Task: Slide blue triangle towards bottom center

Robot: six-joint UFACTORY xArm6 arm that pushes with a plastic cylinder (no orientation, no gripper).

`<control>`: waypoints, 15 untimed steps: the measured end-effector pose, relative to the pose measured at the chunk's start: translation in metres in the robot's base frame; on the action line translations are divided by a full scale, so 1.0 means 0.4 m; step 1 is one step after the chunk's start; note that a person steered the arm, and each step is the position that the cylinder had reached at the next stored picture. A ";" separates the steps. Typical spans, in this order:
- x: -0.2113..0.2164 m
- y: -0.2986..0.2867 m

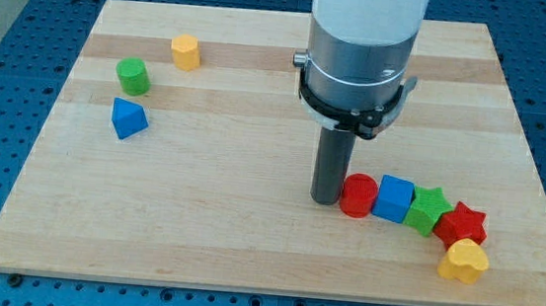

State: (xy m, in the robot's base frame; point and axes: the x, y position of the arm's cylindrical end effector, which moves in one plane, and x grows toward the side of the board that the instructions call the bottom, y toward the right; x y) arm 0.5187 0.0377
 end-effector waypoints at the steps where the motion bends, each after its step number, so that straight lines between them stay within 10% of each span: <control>1: 0.000 -0.132; 4: -0.027 -0.588; 7: -0.272 -0.735; 15: -0.062 -0.364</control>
State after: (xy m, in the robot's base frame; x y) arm 0.4939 -0.1080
